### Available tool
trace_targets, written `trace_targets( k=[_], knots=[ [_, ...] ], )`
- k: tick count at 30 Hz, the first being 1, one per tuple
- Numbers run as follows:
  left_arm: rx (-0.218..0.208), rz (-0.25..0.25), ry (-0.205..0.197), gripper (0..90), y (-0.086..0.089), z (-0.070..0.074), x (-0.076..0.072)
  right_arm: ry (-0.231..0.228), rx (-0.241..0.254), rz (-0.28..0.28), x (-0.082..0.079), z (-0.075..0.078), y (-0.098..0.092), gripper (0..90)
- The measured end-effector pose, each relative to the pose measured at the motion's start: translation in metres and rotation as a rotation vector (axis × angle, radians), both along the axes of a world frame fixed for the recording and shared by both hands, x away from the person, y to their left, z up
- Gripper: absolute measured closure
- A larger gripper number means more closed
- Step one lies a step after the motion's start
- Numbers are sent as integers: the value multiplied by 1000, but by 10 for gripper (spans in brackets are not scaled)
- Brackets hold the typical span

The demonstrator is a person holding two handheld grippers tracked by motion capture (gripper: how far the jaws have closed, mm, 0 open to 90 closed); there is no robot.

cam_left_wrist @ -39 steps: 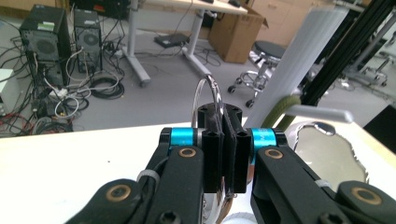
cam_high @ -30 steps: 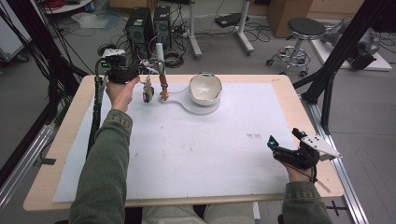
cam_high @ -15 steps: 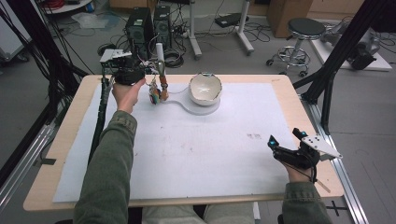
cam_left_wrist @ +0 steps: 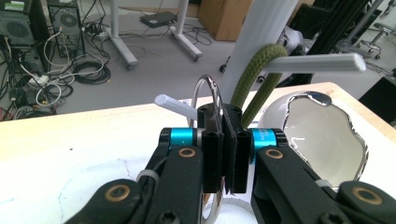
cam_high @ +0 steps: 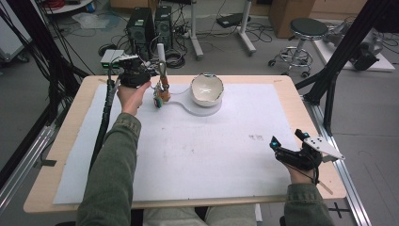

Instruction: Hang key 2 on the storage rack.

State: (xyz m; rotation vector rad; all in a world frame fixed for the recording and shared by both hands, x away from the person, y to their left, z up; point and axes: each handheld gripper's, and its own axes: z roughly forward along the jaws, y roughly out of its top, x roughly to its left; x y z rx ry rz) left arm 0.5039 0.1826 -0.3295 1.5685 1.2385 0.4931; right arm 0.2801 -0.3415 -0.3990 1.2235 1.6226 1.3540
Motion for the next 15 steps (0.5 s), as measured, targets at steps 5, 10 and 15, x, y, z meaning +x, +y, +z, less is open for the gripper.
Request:
trace_targets(
  k=[5,10,15],
  knots=[
    [-35,25,17,603,4,1,1,11,14,-7,1,0,0,26],
    [-47,77,13,423,11,1,-3,15,13,-2,1,0,2,25],
    [-30,93,8,281,13,1,-7,19,7,-5,1,-1,3,26]
  ],
)
